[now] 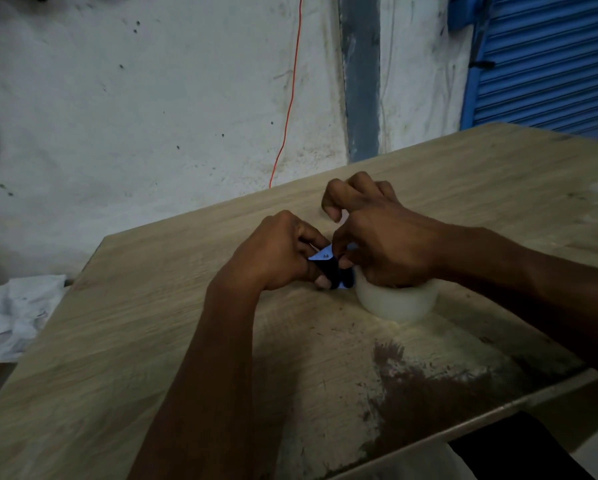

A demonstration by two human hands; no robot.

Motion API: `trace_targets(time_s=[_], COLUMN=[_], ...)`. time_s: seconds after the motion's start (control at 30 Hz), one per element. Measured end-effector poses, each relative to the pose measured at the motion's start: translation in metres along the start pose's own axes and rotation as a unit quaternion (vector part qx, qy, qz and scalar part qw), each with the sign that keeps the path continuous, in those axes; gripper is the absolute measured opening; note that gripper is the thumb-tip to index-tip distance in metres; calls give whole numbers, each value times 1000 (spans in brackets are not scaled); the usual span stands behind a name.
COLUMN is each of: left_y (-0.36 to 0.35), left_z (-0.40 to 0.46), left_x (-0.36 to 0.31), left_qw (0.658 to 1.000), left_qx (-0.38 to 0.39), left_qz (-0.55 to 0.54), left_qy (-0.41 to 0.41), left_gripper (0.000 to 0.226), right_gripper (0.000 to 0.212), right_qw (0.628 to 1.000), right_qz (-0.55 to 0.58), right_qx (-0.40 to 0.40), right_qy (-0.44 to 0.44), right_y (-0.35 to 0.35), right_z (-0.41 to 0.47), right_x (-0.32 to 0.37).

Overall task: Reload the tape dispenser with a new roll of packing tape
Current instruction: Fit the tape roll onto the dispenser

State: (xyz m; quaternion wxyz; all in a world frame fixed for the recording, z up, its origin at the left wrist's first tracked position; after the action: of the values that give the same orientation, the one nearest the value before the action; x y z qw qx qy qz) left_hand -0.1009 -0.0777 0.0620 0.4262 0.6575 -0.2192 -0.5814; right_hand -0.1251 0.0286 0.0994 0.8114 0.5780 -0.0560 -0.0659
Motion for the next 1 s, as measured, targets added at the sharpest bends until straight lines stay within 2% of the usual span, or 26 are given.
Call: trace_targets(time_s=[0.07,0.23,0.3,0.43,0.47,0.5,0.6,0.7,0.83,1.0], left_y=[-1,-6,-6,-7,-7,-7,-7,-9,-8,-7], left_z=[0,-1,-2,-2,-2,-3,-3,-2,0,0], left_x=[-2,-1,0,-1,-2,-3,-5,-1,-1,-6], left_qw=[1000,999,999,999,998,998,999,998,999,1000], left_qx=[4,28,30,40,44,45,40,41,19,8], left_qz=[0,-36,-28,-16,-15,-12,-13,-24,-16,-24], left_qy=[-3,4,11,29,32,33,29,36,31,18], left_gripper=[49,50,50,55,56,58,60,60,57,59], right_gripper=[7,20,21,6,10,23,77,102,100,94], right_qw=[999,989,983,969,969,969,958,946,939,952], right_qz=[42,129,160,194,188,178,146,156,166,145], right_qx=[18,54,39,-24,-18,4,106,131,68,93], right_qy=[3,-47,-75,-152,-160,-168,-223,-252,-292,-254], right_y=[-1,-3,2,28,32,33,16,-7,-10,-7], right_z=[1,1,-3,-18,-21,-24,-44,-65,-71,-66], right_x=[-9,-35,-44,-64,-65,-64,-60,-49,-49,-43])
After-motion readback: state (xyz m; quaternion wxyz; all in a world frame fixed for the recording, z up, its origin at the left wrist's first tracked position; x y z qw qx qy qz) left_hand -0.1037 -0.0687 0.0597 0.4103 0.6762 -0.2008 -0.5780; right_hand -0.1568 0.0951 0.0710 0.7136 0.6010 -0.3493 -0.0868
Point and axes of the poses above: each hand's wrist, its own z-axis towards the middle knuckle, its own y-axis out of the back of the hand, x = y × z, the point moved 10 cm from there along z, towards the middle knuckle
